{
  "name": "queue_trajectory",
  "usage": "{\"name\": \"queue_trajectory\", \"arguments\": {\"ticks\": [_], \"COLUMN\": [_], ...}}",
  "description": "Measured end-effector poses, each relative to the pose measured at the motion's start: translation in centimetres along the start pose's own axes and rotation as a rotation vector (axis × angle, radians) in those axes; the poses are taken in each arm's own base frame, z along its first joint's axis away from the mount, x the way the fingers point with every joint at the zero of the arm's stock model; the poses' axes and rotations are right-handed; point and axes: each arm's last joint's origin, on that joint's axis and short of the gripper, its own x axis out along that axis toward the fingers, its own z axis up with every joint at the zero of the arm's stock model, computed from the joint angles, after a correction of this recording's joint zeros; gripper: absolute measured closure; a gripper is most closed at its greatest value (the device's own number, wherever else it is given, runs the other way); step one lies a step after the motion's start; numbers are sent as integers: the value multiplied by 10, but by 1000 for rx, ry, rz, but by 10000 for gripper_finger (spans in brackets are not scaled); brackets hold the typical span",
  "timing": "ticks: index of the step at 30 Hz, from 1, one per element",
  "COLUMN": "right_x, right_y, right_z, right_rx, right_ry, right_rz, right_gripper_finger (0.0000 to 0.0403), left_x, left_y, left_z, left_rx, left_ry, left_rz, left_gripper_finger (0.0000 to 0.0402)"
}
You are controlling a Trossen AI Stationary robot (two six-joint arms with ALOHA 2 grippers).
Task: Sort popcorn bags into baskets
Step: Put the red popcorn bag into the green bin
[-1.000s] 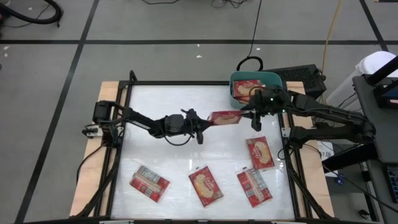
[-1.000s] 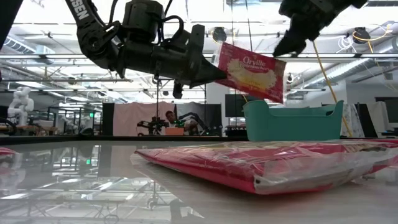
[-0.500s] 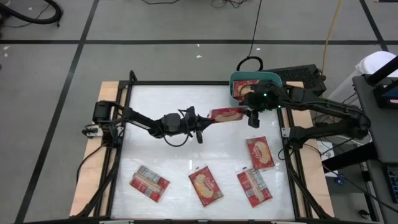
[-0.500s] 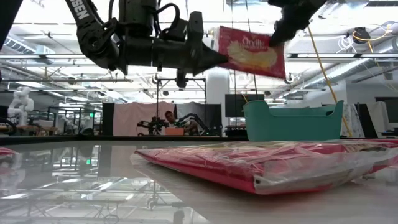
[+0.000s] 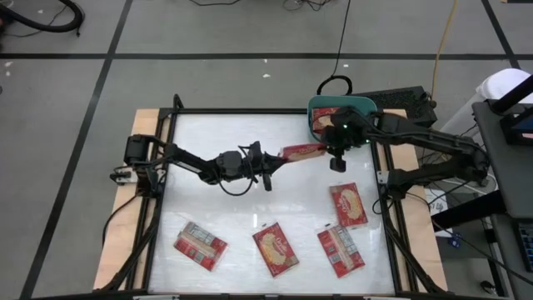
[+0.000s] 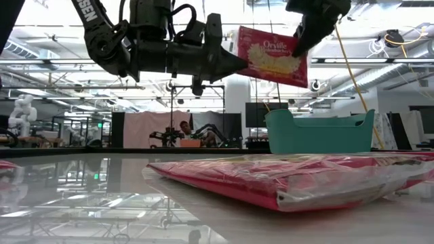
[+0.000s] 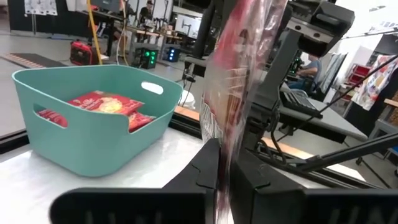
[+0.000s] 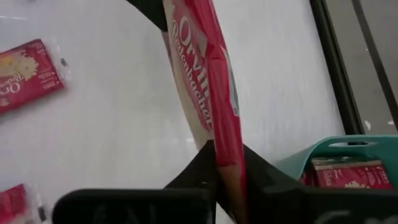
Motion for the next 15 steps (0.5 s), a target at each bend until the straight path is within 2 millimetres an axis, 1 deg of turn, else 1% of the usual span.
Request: {"name": "queue_trajectory", "arguments": {"ticks": [3,5,8,10,13,15], "right_x": [-6,-9,-14,-17,-22,-26], "right_y": [0,0,-2,-5,-14,-22], "right_z": [1,1,1,-1,-6,-9], "right_rx": [-6,-9,0,10,29,46], "right_ry": [18,25,48,82,138,155], "right_rz": [1,0,-7,-47,-104,-124], "right_gripper_finger": [394,389,386,387,390,391], "left_x": [0,0,0,0,0,0], "left_y": [0,0,0,0,2,3], "left_z": [0,0,0,0,-2,-5], "left_rx": [10,30,28,8,-19,-27], "left_ry": [-1,-3,-4,-6,18,41], "left_rz": [-1,-2,-1,12,40,51], "left_gripper_finger": [363,343,300,268,225,203]}}
